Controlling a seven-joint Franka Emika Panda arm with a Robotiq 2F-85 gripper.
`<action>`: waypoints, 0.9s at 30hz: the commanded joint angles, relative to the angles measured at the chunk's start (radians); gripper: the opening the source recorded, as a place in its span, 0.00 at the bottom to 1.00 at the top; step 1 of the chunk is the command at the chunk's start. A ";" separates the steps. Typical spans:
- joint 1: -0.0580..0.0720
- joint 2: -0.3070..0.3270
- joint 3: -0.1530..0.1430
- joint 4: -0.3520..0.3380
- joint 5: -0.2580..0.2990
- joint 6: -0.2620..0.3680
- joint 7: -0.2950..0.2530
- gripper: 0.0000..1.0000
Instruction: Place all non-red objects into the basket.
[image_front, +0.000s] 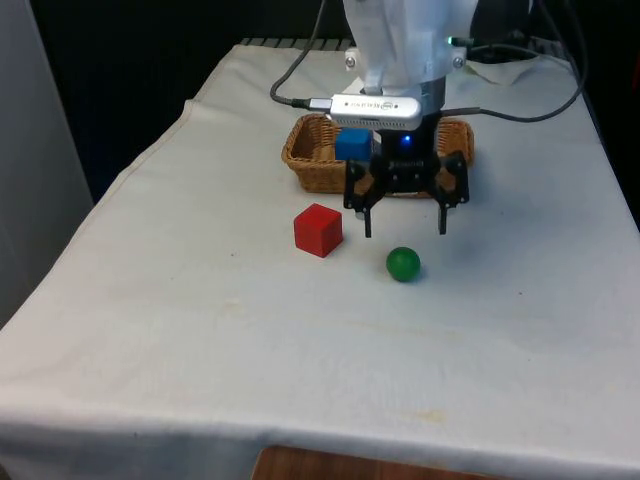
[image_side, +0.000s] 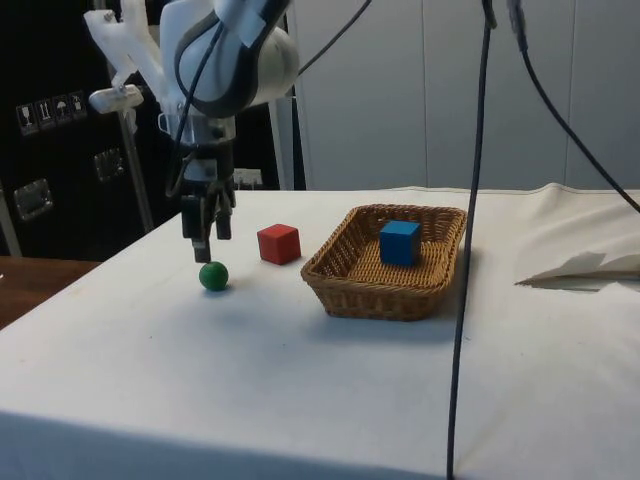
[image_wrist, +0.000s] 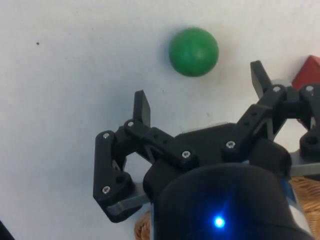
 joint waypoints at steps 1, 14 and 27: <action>-0.004 0.011 0.007 0.012 0.007 -0.007 -0.002 1.00; -0.006 0.064 0.012 0.050 0.019 -0.006 -0.006 1.00; 0.000 0.111 0.004 0.084 0.014 -0.004 0.002 1.00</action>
